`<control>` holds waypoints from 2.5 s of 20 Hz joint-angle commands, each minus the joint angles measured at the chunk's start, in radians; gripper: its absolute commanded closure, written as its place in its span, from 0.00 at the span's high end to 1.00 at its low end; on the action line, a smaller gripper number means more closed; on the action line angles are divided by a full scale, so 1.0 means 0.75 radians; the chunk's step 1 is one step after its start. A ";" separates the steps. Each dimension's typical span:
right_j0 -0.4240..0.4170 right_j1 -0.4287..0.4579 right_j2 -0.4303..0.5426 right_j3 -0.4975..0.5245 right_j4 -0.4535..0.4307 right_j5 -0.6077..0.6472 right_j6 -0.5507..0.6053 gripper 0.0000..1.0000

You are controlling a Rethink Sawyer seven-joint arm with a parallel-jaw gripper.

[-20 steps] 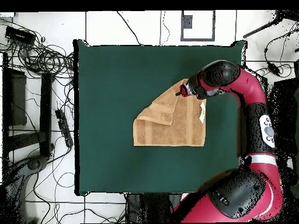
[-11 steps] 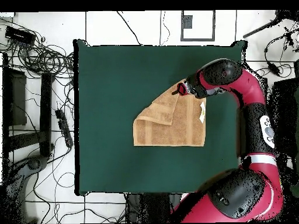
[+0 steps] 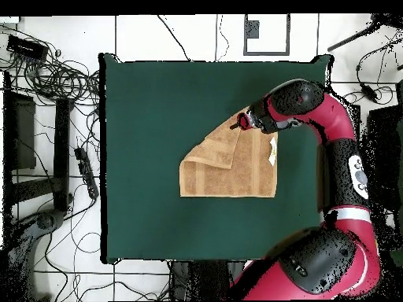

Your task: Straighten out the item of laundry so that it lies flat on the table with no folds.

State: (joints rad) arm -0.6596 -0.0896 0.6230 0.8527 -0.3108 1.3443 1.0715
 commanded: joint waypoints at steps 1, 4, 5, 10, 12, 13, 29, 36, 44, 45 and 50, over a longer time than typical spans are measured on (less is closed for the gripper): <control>0.093 0.030 0.031 -0.017 -0.138 -0.029 -0.389 1.00; 0.090 0.036 0.048 -0.035 -0.165 -0.034 -0.397 1.00; 0.086 0.040 0.053 -0.035 -0.168 -0.038 -0.398 1.00; 0.076 0.048 0.068 -0.033 -0.180 -0.045 -0.411 1.00; 0.073 0.048 0.068 -0.028 -0.179 -0.053 -0.409 1.00; 0.071 0.047 0.068 -0.023 -0.175 -0.054 -0.403 1.00; 0.055 0.046 0.083 0.051 -0.019 -0.008 -0.193 1.00; 0.075 0.068 0.077 0.088 -0.036 -0.144 -0.157 1.00; 0.083 0.054 0.059 0.141 -0.052 -0.228 -0.130 1.00; 0.084 0.054 0.059 0.142 -0.048 -0.225 -0.120 1.00; 0.076 0.054 0.071 0.179 0.002 -0.222 -0.046 1.00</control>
State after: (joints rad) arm -0.6488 -0.0705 0.6227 0.8436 -0.3340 1.3156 1.0715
